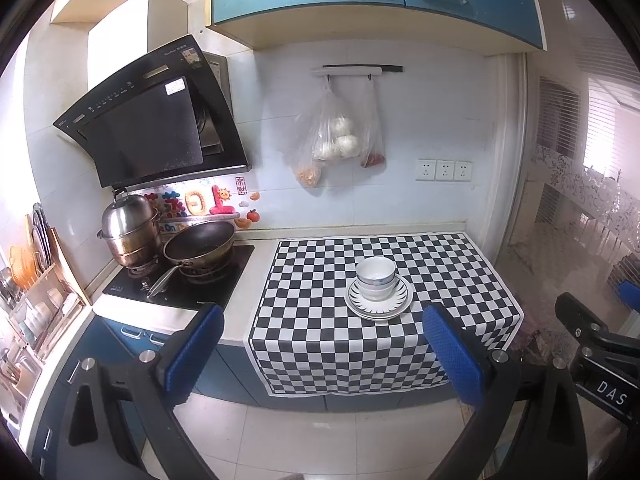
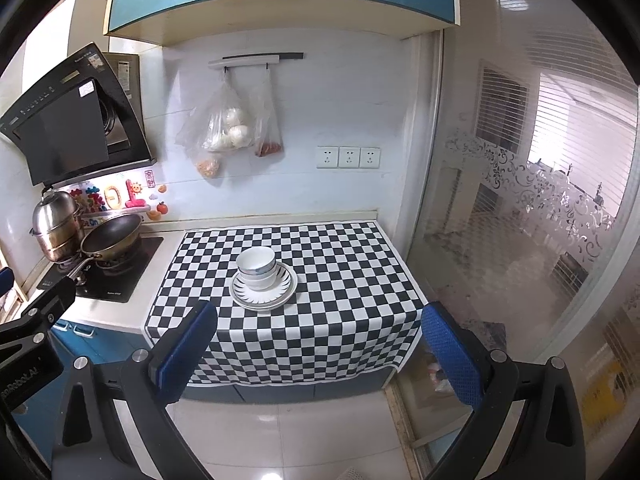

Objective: Organize plates and bowls

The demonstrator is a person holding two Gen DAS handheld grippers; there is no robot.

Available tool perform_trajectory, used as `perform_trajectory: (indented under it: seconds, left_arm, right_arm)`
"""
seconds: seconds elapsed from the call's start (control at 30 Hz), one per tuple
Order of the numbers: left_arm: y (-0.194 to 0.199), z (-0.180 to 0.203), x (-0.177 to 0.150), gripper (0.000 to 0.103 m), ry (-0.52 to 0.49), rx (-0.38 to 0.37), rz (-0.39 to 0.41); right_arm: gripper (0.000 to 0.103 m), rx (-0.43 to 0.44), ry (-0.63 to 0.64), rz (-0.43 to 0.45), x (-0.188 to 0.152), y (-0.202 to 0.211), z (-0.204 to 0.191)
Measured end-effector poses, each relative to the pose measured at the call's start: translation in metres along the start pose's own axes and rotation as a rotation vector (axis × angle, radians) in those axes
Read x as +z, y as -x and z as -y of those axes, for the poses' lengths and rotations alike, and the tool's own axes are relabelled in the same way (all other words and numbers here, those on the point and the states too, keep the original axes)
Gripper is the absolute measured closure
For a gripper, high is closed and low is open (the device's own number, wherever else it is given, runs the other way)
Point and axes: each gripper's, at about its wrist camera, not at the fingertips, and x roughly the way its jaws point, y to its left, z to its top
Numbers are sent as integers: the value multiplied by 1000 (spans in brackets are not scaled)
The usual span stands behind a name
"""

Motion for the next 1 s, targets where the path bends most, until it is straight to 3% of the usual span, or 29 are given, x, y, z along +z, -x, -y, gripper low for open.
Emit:
perform_trajectory:
  seconds: [1.0]
  left_arm:
    - [11, 11, -4, 1, -10, 9, -2]
  right_arm:
    - [0, 5, -7, 5, -6, 9, 5]
